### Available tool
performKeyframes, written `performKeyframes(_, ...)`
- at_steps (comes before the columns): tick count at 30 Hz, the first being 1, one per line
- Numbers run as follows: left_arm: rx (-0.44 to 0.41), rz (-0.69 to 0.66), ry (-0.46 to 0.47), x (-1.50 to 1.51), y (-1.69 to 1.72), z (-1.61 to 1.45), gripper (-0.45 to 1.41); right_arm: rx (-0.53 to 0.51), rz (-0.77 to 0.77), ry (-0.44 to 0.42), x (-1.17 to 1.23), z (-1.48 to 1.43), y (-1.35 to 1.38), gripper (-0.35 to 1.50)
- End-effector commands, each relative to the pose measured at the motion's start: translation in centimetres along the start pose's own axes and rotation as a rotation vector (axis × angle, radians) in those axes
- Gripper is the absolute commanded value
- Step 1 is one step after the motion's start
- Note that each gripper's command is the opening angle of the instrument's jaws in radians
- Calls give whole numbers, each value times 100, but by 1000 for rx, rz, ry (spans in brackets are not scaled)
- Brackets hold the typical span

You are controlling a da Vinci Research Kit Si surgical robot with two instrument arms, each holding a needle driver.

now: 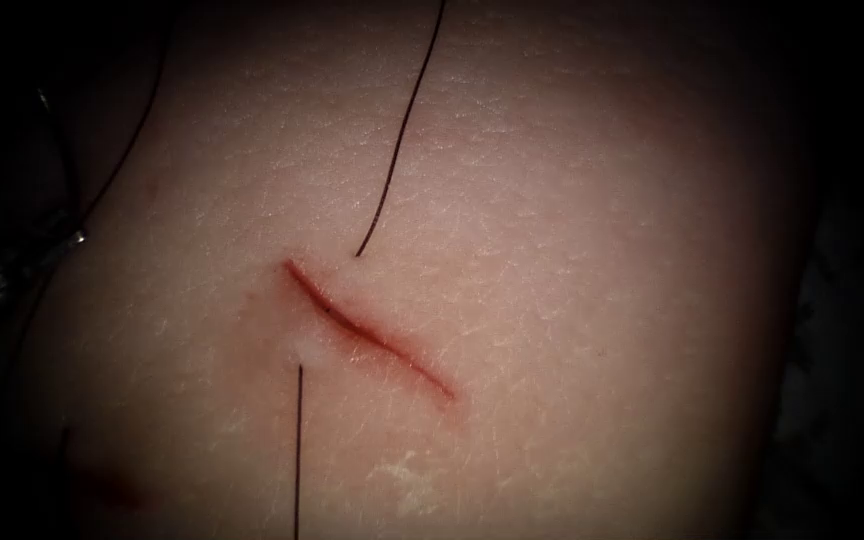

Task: Wound Closure

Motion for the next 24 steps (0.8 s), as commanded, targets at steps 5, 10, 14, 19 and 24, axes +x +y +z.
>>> performKeyframes(5, -1, -2, -1, -8, 9, 1, -45, 55, 4, 20, 20, 22, -42, -35)
performKeyframes(10, -1, -2, -1, -8, 9, 1, -45, 95, 0, 21, 28, 30, -44, -35)
performKeyframes(14, -1, -2, -1, -8, 10, 1, -45, 51, 30, 19, 23, 29, -15, 120)
performKeyframes(19, -1, -2, -1, -8, 10, 1, -45, -37, 87, 47, 10, 13, 39, 142)
performKeyframes(24, -3, -1, -2, -9, 10, 0, -45, -99, 67, 40, -10, -9, 94, 147)
